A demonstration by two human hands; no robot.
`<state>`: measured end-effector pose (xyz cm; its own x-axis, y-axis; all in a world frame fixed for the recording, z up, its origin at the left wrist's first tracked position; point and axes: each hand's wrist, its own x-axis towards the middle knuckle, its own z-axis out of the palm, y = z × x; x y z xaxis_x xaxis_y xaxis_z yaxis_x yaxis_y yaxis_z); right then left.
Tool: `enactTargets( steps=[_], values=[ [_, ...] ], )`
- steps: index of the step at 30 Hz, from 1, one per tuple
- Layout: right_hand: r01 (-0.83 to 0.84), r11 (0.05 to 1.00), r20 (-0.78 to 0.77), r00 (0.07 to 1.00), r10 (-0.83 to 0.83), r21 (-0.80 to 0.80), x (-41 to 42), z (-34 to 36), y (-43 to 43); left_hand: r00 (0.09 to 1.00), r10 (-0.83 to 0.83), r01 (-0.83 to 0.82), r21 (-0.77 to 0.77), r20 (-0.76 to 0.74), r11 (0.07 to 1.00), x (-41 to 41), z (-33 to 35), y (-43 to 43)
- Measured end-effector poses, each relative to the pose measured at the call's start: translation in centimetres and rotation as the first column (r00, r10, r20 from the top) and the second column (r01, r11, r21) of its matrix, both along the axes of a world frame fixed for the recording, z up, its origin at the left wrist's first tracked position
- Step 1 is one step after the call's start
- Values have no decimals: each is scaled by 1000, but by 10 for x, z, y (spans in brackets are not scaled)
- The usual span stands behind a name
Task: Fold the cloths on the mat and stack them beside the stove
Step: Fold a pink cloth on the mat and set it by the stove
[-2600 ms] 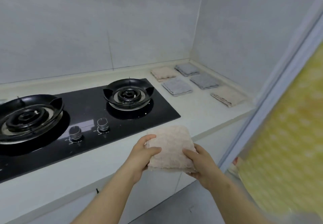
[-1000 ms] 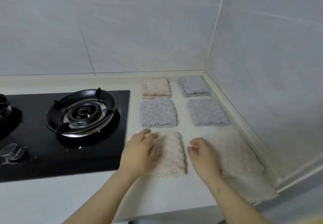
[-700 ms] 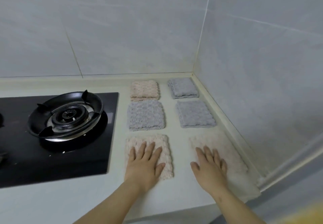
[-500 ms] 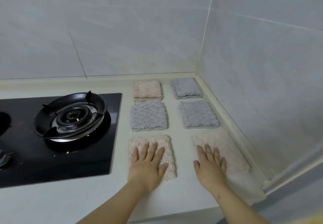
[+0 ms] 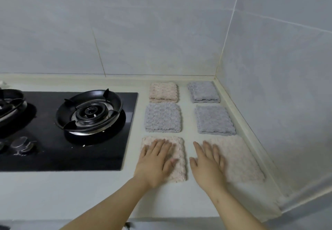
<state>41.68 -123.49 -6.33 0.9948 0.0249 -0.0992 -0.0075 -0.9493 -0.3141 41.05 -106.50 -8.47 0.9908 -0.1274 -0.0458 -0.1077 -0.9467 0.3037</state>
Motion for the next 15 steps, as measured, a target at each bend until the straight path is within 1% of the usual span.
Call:
enactTargets(
  steps=[2, 3, 6, 9, 13, 15],
  values=[
    [-99, 995, 36, 994, 99, 15, -2, 12, 22, 987, 74, -59, -111, 142, 992, -6, 13, 12],
    [-140, 990, 46, 989, 139, 30, -3, 17, 34, 974, 129, -97, -173, 186, 980, -11, 21, 22],
    [-253, 963, 59, 967, 248, 94, -10, 28, 77, 939, 306, -253, -290, 156, 923, -30, 37, 62],
    [-391, 909, 60, 920, 386, 145, -26, 36, 128, 868, 468, -387, -366, 167, 846, -59, 44, 107],
    [-551, 803, 65, 831, 552, 227, -65, 34, 210, 755, 647, -553, -425, 109, 717, -126, 51, 176],
    [-628, 734, 49, 767, 640, 258, -96, 30, 258, 676, 733, -625, -466, 76, 626, -172, 52, 214]
  ],
)
